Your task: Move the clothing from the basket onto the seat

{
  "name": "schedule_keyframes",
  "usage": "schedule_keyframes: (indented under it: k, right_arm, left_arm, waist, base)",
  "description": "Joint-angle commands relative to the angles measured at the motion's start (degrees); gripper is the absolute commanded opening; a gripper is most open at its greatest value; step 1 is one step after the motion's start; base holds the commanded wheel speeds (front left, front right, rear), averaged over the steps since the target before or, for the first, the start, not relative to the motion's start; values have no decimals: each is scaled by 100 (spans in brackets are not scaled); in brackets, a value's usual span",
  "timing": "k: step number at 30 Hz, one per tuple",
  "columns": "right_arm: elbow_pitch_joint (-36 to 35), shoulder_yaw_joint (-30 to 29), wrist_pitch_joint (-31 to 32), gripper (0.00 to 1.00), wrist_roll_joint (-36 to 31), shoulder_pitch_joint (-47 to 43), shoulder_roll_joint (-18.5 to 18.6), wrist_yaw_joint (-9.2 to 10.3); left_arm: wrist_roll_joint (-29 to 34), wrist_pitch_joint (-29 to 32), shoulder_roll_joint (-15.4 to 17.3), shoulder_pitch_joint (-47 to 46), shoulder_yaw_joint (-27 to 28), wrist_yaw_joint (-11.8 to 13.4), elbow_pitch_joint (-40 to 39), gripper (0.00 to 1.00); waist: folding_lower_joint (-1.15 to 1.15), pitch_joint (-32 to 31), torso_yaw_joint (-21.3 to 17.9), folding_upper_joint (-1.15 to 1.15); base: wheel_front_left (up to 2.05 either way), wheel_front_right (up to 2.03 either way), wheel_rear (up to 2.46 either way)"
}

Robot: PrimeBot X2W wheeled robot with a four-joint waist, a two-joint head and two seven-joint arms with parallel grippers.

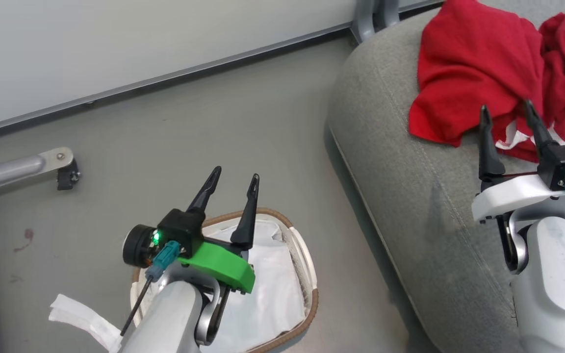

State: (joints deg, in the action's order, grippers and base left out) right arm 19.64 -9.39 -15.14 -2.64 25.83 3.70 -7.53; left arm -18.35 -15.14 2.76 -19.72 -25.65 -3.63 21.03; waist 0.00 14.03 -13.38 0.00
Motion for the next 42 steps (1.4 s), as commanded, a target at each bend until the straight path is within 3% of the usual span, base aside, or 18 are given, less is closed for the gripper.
schedule_keyframes:
  k: [1,19,32,40,41,42]
  right_arm:
    - [-38,33,-1,100,55,-127,-17,8]
    - [224,550,-1,100,790,-880,-63,8]
    - [361,814,-1,100,973,-1595,-66,7]
    - [389,878,-2,100,1010,-1816,-66,8]
    - [399,875,1,0,983,-1731,-94,0]
    - [436,865,8,0,994,-1727,-102,0]
  left_arm:
    - [31,-1,26,114,100,46,-13,100]
    - [406,-1,20,1004,1727,305,116,100]
    - [327,-1,22,1807,2124,259,56,100]
    - [85,-1,21,2067,2264,51,122,100]
    - [68,1,2,1996,2239,59,156,0]
    - [57,8,1,1996,2240,58,187,0]
  waist:
    - [0,-218,348,0]
    - [0,-702,1211,0]
    - [0,-1172,1291,0]
    - [0,-1246,1296,0]
    - [0,-1247,1296,0]
    - [0,-1248,1297,0]
  base:
    - [0,0,0]
    - [0,0,0]
    - [0,0,0]
    - [0,0,0]
    - [0,0,0]
    - [0,0,0]
